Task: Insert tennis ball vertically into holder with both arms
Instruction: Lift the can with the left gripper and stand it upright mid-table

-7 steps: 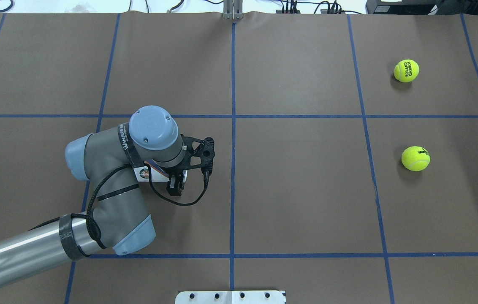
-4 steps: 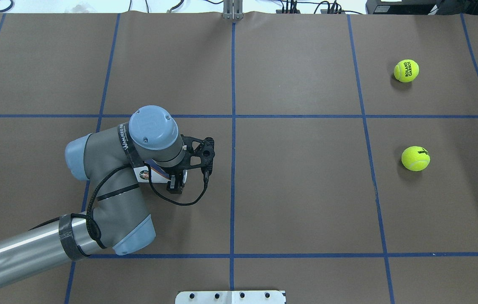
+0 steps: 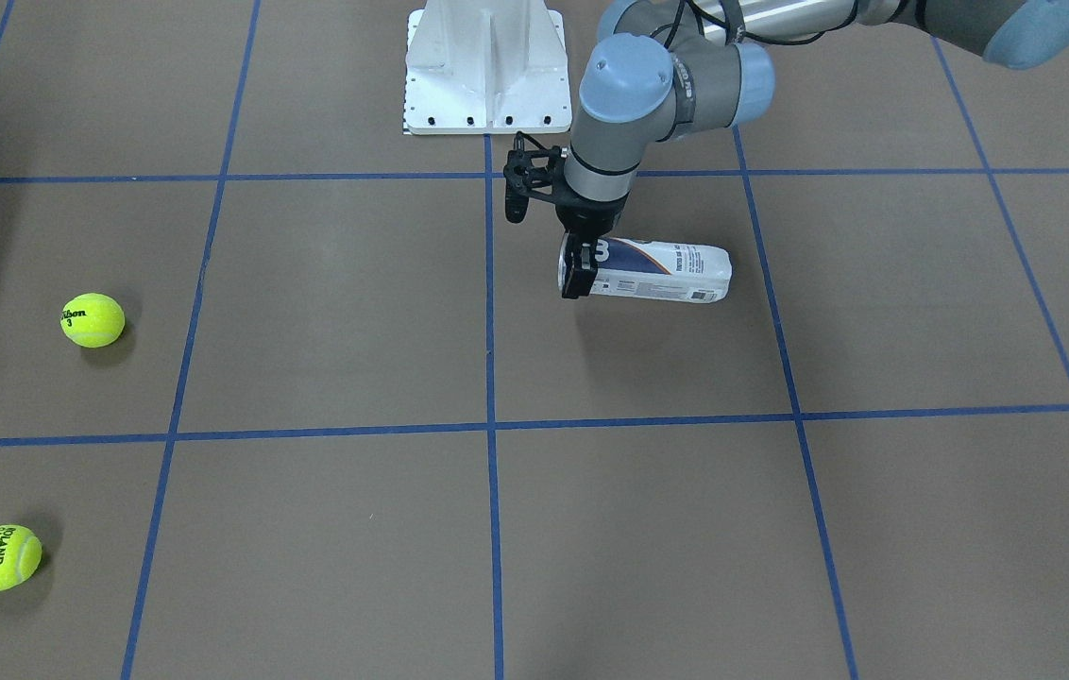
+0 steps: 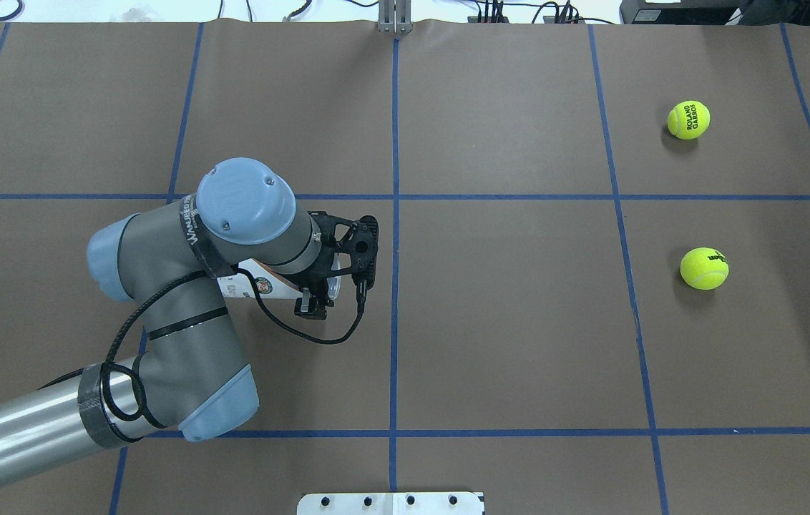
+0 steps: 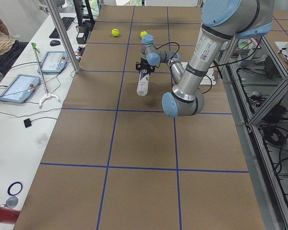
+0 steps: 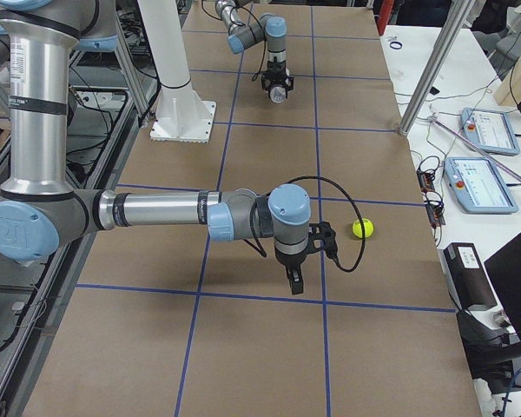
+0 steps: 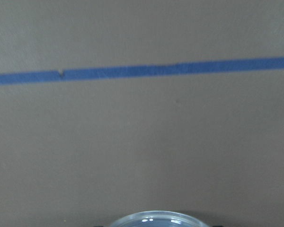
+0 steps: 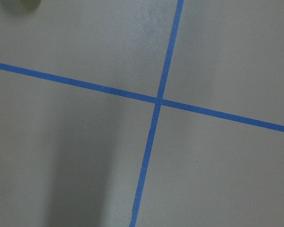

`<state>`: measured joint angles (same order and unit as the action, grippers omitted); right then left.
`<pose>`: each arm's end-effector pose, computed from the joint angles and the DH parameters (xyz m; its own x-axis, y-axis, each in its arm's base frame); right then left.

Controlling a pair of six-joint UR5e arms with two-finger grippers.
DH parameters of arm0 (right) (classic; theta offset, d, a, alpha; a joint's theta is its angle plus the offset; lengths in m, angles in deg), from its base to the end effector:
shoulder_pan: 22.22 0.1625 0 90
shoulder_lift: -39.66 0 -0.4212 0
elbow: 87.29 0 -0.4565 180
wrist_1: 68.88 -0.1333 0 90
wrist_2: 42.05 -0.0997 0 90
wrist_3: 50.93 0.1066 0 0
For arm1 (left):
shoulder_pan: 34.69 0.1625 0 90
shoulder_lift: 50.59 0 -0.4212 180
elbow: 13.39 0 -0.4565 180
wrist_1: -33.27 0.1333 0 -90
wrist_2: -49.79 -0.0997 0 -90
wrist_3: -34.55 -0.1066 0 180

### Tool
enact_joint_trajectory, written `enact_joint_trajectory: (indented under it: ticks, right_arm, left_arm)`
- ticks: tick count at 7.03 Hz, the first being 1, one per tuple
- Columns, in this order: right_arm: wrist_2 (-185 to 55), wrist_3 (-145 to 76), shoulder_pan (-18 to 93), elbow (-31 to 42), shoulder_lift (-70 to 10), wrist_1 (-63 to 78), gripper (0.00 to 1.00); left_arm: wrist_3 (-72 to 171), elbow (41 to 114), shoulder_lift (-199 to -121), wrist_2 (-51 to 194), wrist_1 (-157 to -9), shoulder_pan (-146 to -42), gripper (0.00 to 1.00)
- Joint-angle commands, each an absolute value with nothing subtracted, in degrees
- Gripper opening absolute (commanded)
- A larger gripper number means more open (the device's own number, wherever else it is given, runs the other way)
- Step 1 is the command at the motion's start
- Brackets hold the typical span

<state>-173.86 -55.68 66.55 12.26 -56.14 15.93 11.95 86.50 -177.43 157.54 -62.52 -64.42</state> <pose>0.0510 -0.5250 0.6147 0.7387 -0.2009 0.6434 0.0827 0.9743 0.2094 0.5637 -0.4380 0.1499 0.0390 0.9903 0.1337 -0.5886 -0.0853 0.8039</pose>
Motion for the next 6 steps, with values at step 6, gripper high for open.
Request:
enact_joint_trajectory:
  ticks: [6]
  right_arm:
    - [-173.89,-55.59,66.55,12.55,-56.14,15.93,1.0]
  left_arm:
    - [45.14,83.83,-183.05,157.11,-111.05,-65.27,0.75]
